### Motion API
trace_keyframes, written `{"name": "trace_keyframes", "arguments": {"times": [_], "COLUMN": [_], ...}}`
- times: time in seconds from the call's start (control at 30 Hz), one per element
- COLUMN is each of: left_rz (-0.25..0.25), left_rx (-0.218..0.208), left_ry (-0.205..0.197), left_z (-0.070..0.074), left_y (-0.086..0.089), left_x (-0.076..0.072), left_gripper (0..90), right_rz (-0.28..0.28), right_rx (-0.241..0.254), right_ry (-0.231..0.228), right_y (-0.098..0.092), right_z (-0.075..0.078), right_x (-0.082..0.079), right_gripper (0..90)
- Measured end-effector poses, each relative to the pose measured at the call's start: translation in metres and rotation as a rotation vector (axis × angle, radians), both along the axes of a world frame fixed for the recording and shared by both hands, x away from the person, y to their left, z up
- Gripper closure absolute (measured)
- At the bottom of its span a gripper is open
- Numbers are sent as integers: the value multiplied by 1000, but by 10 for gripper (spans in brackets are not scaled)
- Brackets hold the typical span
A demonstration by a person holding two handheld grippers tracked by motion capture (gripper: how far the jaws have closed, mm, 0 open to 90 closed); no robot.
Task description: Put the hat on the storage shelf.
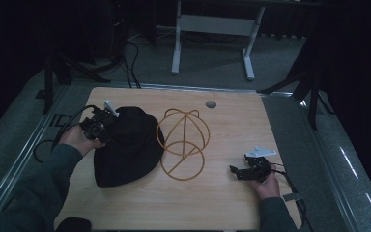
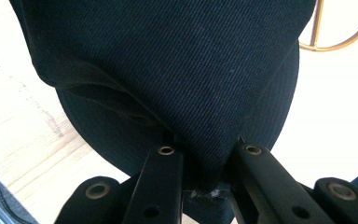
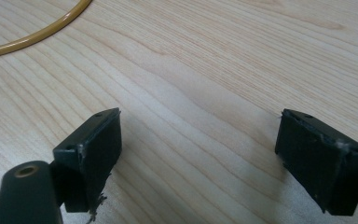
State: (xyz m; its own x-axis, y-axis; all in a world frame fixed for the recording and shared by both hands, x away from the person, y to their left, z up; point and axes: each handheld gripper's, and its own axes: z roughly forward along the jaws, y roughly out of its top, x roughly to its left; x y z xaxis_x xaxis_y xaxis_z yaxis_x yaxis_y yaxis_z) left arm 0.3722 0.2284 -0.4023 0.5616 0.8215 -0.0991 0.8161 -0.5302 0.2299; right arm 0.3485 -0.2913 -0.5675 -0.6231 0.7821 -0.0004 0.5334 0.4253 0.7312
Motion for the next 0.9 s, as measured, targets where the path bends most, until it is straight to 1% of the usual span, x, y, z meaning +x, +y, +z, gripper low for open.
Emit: {"name": "trace_keyframes", "arguments": {"times": [0.2,0.27,0.37,0.5,0.7,0.9], "left_rz": [-7,-4,-5,-5,-42,-52], "left_rx": [9,-1,-16,-20,-12,-28], "left_ry": [-13,-25,-32,-40,-71,-85], "left_z": [8,10,14,18,25,31], "left_y": [7,9,13,16,17,18], "left_x": [-4,-6,-7,-8,-10,-11], "left_gripper": [854,854,854,854,854,854], "right_rz": [0,0,0,0,-1,-2], "right_rx": [0,0,0,0,0,1], "right_ry": [0,0,0,0,1,-1], "right_y": [0,0,0,0,0,0], "right_z": [0,0,0,0,0,0], "right_x": [0,0,0,0,0,0], "right_gripper": [144,144,144,144,144,144]}}
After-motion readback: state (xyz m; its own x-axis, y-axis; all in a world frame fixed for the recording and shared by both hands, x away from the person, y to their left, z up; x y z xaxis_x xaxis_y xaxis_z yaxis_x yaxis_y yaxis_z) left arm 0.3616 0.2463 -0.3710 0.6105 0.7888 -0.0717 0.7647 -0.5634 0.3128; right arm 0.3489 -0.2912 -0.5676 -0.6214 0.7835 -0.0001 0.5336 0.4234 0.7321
